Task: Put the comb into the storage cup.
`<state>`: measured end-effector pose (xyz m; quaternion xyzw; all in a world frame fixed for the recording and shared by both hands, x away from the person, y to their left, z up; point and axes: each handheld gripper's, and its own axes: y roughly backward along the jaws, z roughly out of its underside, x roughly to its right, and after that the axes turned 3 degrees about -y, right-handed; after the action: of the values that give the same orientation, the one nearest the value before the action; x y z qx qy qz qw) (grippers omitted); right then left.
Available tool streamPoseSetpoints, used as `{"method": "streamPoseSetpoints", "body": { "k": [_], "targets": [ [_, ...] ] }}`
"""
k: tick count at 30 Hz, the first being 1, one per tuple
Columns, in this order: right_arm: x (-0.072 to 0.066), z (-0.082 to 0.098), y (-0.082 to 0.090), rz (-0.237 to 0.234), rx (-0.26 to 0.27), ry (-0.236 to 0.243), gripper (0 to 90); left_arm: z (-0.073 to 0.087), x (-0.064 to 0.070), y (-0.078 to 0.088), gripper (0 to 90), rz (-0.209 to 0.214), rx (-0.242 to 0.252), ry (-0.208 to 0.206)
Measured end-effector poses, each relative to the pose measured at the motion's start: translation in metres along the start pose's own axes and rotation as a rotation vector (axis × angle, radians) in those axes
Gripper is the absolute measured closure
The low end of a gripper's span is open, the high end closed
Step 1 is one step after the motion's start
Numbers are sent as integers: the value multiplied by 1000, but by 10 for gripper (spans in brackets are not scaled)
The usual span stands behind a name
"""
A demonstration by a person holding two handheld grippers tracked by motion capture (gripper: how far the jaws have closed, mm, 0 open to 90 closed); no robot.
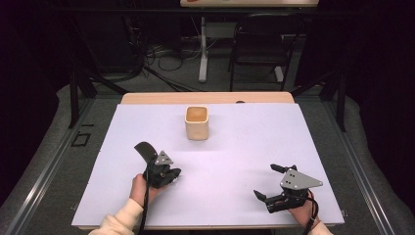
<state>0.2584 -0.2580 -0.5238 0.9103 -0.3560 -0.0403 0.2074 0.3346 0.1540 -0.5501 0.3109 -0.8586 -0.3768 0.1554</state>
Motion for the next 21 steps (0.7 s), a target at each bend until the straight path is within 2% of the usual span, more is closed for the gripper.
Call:
{"method": "streamPoseSetpoints", "body": {
  "k": [9, 16, 21],
  "targets": [
    [0, 0, 0, 1, 4, -2, 0, 4, 0, 6, 893, 13, -28, 5],
    [1, 0, 1, 3, 5, 0, 1, 6, 0, 8, 897, 5, -56, 7],
    [0, 0, 1, 3, 3, -6, 1, 7, -2, 9, 899, -7, -62, 27]
  ]
}}
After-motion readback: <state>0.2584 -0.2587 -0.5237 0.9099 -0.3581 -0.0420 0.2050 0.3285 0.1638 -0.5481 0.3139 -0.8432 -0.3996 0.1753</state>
